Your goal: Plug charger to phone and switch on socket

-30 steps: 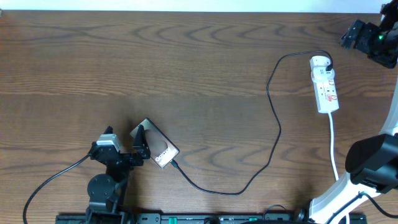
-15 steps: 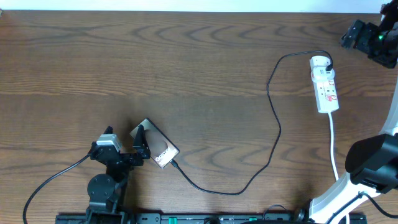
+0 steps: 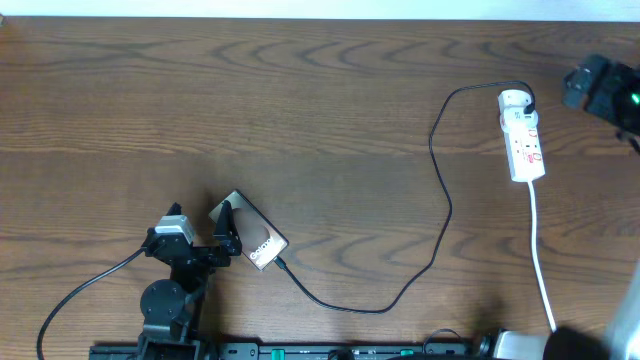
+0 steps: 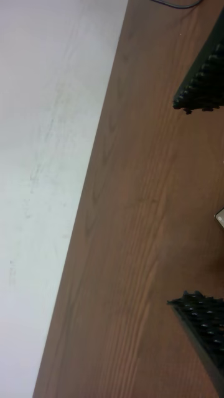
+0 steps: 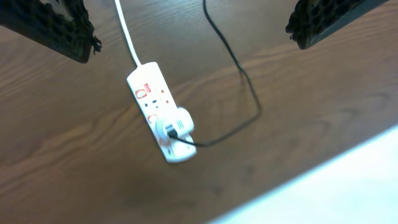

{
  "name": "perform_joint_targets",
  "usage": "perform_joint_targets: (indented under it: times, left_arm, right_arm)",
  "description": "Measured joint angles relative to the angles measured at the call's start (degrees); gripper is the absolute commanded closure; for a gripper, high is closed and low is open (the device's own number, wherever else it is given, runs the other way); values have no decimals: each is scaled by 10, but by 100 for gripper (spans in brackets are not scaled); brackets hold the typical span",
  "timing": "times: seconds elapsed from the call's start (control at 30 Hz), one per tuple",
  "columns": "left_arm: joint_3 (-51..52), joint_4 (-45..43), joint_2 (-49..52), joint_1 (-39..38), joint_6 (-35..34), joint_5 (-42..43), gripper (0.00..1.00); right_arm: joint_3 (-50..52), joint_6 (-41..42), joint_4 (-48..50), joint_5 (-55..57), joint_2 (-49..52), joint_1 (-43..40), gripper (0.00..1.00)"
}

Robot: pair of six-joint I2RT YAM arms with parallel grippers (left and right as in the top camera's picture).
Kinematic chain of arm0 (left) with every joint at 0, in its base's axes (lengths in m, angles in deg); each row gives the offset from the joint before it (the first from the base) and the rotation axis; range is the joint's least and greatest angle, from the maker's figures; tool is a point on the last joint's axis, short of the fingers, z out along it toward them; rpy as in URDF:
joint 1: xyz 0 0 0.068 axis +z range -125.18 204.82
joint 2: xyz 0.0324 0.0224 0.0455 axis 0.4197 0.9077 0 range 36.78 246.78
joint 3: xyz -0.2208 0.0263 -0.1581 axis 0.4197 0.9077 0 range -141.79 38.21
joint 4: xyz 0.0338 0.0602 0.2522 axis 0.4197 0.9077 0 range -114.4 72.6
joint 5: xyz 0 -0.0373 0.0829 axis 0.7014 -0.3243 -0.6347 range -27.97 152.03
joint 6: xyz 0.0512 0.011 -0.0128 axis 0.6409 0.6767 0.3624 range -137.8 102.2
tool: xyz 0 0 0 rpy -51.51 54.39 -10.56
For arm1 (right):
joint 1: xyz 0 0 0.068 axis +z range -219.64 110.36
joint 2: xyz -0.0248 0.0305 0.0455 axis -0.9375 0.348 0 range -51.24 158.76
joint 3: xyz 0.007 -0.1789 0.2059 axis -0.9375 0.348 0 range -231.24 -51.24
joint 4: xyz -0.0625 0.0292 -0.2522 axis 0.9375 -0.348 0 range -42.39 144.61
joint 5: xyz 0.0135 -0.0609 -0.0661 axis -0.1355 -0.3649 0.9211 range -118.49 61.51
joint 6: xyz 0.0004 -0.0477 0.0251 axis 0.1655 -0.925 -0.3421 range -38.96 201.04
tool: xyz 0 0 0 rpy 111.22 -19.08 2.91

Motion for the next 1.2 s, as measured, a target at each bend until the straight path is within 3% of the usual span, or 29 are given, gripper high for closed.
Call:
perform_joint_targets:
  times: [0.4,0.53,0.87,1.2]
  left_arm:
    - [0,0,0,0,0,0,9]
    - [0,0,0,0,0,0,9]
    - [-2,3,0,0,0,0,8]
    - [-2,4,0,0,0,0,9]
  right_arm:
    - [8,0,1,17,-203,13,1]
    - [56,-2,71,30,-258,57,1]
    - [485,-27,471,40,-434,166,1]
    - [864,-32,787,42,-554,182,1]
